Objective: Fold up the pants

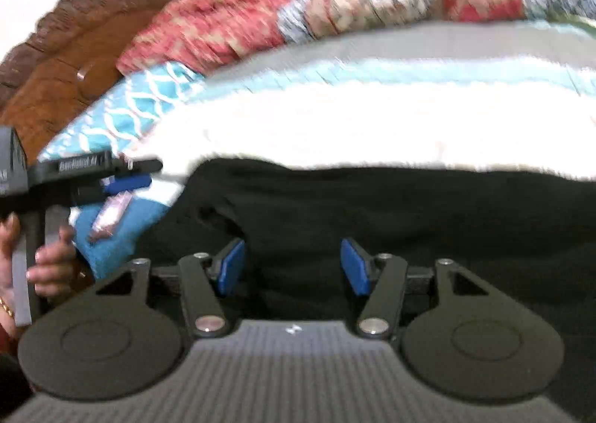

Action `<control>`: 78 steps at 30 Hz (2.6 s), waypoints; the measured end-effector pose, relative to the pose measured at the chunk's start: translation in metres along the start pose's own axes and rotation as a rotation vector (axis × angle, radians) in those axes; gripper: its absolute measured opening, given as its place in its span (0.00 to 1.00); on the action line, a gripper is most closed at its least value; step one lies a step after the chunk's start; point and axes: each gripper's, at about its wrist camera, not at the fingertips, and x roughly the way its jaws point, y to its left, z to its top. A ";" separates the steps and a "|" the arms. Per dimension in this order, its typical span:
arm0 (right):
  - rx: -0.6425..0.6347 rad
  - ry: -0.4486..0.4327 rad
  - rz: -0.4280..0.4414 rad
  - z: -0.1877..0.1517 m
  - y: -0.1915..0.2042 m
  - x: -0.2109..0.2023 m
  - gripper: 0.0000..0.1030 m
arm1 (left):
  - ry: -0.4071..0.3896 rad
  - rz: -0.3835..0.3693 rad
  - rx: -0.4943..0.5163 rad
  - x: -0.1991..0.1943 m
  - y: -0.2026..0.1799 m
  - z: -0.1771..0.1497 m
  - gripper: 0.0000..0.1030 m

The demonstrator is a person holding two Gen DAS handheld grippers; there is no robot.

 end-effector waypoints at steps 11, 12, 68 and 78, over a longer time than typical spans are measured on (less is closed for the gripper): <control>-0.065 0.264 0.126 -0.044 0.036 0.082 0.22 | 0.191 0.008 -0.076 0.010 0.011 -0.055 0.62; -0.108 0.260 0.116 -0.041 0.043 0.077 0.23 | 0.177 0.010 -0.064 0.006 0.009 -0.054 0.62; -0.095 0.251 0.072 -0.067 0.040 0.056 0.43 | 0.246 -0.166 -0.270 0.023 0.020 -0.062 1.00; -0.037 0.237 0.110 -0.069 0.039 0.043 0.44 | 0.198 -0.129 -0.223 0.004 0.023 -0.057 1.00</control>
